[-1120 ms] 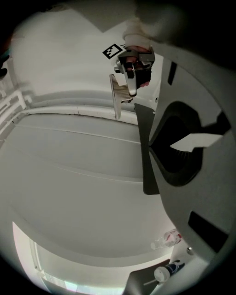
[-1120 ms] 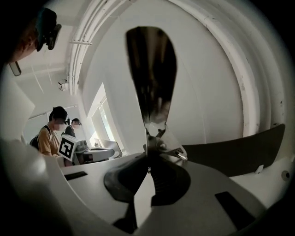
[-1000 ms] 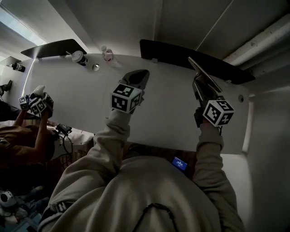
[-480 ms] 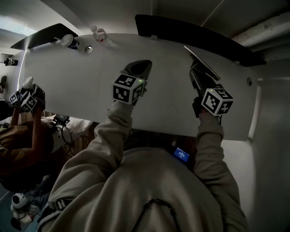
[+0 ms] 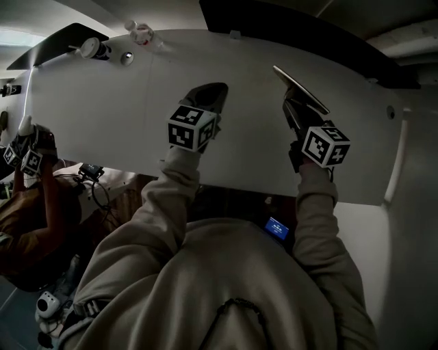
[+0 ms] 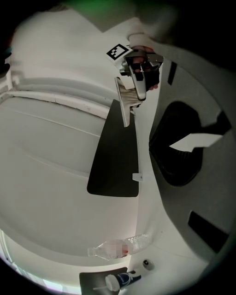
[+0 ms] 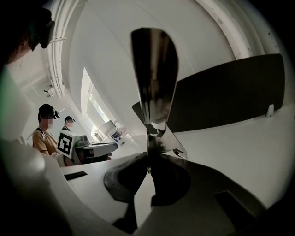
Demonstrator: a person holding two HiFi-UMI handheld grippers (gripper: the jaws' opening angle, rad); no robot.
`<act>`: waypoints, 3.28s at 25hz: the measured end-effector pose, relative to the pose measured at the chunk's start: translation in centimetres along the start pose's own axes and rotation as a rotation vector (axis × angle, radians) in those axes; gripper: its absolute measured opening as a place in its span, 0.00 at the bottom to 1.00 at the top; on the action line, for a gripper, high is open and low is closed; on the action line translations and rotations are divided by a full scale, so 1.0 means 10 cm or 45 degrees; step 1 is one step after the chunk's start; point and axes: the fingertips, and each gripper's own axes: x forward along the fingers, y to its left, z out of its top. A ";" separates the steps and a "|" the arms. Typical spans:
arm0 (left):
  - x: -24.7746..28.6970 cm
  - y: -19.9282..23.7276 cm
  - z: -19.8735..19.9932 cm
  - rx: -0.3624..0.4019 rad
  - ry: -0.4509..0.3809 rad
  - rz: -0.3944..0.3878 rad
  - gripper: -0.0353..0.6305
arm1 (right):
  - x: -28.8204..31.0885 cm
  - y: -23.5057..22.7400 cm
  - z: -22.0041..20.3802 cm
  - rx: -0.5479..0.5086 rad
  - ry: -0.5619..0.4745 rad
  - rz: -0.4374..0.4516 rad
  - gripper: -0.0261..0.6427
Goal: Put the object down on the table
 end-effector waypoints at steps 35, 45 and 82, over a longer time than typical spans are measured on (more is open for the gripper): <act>0.37 0.00 -1.18 -0.090 0.274 -0.001 0.06 | 0.62 -0.57 -1.37 0.378 0.284 0.068 0.09; 0.45 -0.04 -1.28 -0.094 0.299 -0.006 0.06 | 0.65 -0.56 -1.37 0.407 0.271 0.118 0.09; -0.29 -0.25 -0.10 0.038 0.019 0.016 0.06 | -0.02 0.22 -0.09 0.003 -0.027 0.014 0.07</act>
